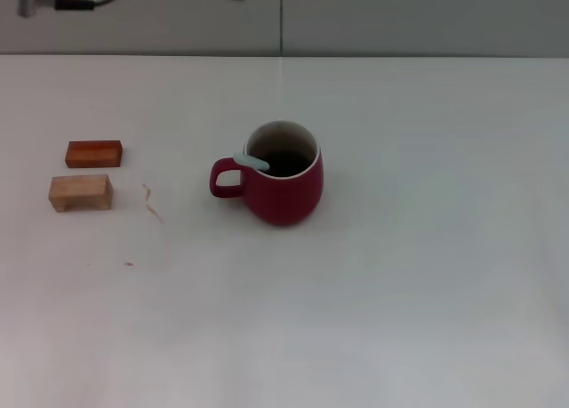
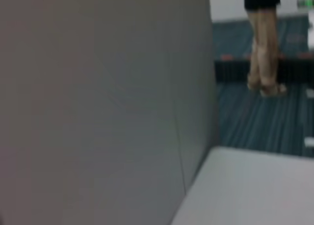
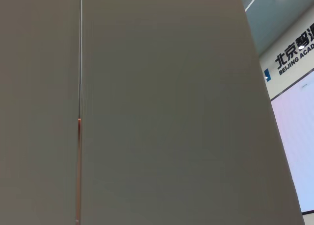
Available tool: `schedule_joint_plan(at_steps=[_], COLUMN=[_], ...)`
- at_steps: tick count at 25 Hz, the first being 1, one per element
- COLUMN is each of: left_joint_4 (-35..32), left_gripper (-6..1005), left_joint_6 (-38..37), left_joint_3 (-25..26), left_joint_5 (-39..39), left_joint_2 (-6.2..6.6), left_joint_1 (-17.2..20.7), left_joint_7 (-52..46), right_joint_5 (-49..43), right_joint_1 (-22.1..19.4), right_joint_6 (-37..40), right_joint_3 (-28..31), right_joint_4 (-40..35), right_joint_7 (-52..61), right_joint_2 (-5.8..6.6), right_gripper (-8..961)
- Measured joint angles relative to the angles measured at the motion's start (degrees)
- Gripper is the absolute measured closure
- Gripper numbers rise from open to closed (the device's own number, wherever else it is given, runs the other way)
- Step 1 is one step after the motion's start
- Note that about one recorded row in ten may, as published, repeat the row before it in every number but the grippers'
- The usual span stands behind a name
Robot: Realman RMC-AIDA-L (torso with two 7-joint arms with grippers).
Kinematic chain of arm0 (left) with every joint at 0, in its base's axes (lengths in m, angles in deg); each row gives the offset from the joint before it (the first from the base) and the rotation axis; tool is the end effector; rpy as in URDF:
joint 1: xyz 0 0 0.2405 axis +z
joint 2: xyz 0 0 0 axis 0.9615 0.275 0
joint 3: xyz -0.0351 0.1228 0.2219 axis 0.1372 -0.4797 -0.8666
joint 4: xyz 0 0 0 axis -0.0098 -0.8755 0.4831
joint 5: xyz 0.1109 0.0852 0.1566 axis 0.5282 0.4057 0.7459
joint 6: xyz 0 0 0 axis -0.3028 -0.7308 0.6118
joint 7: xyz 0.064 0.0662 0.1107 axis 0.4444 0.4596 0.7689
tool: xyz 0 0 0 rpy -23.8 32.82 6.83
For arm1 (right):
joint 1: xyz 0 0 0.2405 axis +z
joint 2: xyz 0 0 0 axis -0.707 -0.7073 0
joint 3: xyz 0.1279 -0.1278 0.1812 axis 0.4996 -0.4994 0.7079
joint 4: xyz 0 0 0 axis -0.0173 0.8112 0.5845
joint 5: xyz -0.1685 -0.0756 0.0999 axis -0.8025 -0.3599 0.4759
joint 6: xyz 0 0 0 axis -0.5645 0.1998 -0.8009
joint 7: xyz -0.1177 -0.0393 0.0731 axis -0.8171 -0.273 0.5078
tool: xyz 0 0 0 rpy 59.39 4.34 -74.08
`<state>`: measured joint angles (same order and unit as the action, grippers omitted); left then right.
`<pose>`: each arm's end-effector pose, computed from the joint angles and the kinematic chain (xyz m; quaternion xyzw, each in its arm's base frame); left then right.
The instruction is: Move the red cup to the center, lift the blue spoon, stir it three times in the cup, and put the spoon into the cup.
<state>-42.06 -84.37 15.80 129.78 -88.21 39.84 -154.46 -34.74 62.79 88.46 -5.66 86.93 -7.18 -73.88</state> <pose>-0.0968 0.3865 0.0825 -0.9453 -0.0876 -0.2114 0.2324 0.3702 0.2559 0.0831 -0.4646 0.1620 0.3605 0.7924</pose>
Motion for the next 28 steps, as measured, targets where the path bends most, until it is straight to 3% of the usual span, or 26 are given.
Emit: schedule_joint_plan(at_steps=[7,13,19,28], left_joint_4=[15.58,36.84,45.90,62.42], left_gripper=[824,822,820,819], left_joint_6=[0.03,0.23,0.31,-0.35], left_joint_3=[15.73,28.03,33.00,33.26], left_joint_5=[-18.75,-29.88,-37.53,-50.96], left_joint_2=[0.23,1.30,-0.03,-0.24], left_joint_1=[2.55,2.66,5.02,7.02], left_joint_7=[10.77,22.83,43.11,77.35], right_joint_5=[0.16,0.25,0.29,0.29], right_joint_1=[-0.44,-1.05,-1.49,-2.52], right_joint_6=[-0.06,-0.06,-0.05,-0.05], right_joint_3=[0.22,0.43,1.21,2.10], right_joint_4=[-0.18,-0.44,-1.58,-2.22], right_joint_7=[0.00,0.00,0.00,0.00], right_joint_2=[0.00,0.00,-0.14,-0.18], right_gripper=[249,250,250,250])
